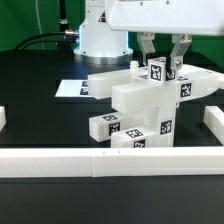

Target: Assemble chair

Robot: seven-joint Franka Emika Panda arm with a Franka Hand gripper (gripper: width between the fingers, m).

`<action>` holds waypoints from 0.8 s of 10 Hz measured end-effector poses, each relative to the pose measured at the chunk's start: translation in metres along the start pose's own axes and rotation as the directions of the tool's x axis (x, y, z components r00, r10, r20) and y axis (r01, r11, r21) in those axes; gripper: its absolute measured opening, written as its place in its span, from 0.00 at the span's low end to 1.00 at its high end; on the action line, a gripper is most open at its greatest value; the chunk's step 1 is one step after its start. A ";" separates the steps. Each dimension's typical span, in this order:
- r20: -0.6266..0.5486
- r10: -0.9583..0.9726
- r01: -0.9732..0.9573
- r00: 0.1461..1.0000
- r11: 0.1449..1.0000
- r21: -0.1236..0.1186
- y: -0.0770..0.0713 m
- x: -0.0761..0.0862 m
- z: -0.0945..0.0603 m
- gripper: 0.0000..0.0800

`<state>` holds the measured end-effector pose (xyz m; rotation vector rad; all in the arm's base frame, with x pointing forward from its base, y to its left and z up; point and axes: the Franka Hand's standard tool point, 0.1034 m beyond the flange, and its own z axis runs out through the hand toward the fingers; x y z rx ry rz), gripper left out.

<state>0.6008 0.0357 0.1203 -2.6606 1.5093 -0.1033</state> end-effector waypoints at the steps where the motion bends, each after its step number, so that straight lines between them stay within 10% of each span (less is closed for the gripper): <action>1: 0.003 0.068 -0.068 0.998 0.998 0.002 0.000 -0.001 0.000 0.35; 8: 0.032 0.432 -0.433 0.901 0.901 0.033 0.001 0.007 0.001 0.35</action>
Offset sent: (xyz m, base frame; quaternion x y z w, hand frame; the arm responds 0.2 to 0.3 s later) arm 0.0000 0.0000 0.0000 0.0000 0.0000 0.1938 0.9810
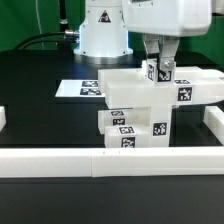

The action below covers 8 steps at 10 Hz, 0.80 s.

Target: Assemble chair

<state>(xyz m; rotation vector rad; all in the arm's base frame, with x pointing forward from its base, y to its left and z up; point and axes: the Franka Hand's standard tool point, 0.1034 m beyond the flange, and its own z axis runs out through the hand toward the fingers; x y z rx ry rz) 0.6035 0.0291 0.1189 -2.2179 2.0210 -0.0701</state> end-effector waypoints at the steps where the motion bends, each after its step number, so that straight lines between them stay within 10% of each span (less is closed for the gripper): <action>1: 0.003 0.047 -0.047 0.999 0.999 0.002 0.000 -0.001 0.000 0.35; 3: 0.006 0.138 -0.138 0.990 0.990 0.002 0.000 -0.002 0.000 0.35; 5: 0.006 0.074 -0.074 0.997 0.997 0.002 0.000 -0.002 0.000 0.68; 8: 0.024 -0.138 0.139 0.990 0.990 -0.033 -0.009 -0.013 -0.015 0.79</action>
Offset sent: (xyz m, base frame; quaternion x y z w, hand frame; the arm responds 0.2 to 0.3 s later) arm 0.0000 0.0000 0.0000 0.0000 0.0000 0.0000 1.0000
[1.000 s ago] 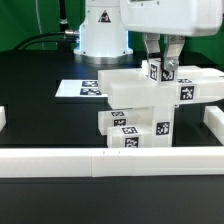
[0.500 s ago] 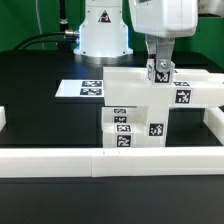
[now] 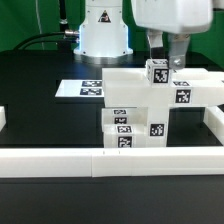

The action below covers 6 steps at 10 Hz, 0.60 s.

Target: Assemble chair

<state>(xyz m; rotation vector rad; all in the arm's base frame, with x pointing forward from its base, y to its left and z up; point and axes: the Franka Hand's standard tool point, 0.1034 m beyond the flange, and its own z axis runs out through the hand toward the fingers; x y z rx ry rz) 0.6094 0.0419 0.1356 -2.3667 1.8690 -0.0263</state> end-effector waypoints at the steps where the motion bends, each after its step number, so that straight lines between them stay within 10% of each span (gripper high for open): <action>1: 0.004 -0.133 0.133 0.991 0.991 0.019 -0.005 -0.005 -0.011 0.81; 6: 0.001 -0.487 0.487 0.873 0.873 0.031 -0.001 -0.010 -0.016 0.81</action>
Offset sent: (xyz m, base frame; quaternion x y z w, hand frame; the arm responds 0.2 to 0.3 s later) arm 0.0000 0.0000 0.0000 0.0000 0.0000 -0.1938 0.9810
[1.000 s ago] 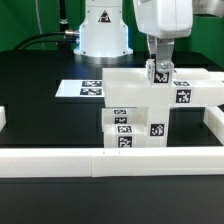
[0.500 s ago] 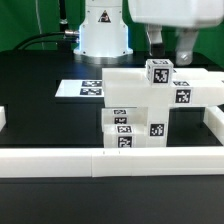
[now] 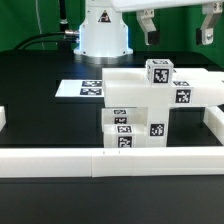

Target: Assemble chair

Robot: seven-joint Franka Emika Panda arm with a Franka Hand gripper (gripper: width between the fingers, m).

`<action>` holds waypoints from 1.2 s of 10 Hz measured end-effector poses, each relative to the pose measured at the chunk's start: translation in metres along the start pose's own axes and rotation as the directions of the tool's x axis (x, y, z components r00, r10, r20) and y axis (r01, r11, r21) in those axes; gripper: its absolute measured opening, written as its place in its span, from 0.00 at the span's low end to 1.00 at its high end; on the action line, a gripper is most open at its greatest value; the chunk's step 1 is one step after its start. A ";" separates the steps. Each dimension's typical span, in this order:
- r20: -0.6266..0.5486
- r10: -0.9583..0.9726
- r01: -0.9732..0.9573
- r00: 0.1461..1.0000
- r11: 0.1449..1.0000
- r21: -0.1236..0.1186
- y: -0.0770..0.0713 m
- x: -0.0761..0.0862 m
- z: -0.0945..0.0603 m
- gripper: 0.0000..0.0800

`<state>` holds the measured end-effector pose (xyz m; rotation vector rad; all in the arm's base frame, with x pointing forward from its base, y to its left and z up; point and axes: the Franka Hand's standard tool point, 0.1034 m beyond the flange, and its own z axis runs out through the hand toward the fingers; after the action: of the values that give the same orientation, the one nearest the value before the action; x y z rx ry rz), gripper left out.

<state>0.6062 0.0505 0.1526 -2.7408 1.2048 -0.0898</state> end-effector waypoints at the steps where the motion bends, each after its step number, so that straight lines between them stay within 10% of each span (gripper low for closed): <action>1: -0.001 -0.076 0.076 0.997 0.997 -0.001 0.000 0.000 0.000 0.81; 6: -0.009 -0.084 0.084 0.996 0.996 0.003 0.000 -0.004 0.000 0.81; 10: -0.104 -0.296 0.298 0.950 0.954 0.008 0.024 -0.088 0.016 0.81; 12: -0.097 -0.256 0.258 0.962 0.966 0.011 0.027 -0.090 0.019 0.81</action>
Offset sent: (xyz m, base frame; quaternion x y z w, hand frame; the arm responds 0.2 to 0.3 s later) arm 0.0000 0.0000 0.0000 0.0000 0.0000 0.0000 1.0000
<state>0.5283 0.1010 0.1301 -2.8862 0.8535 -0.2642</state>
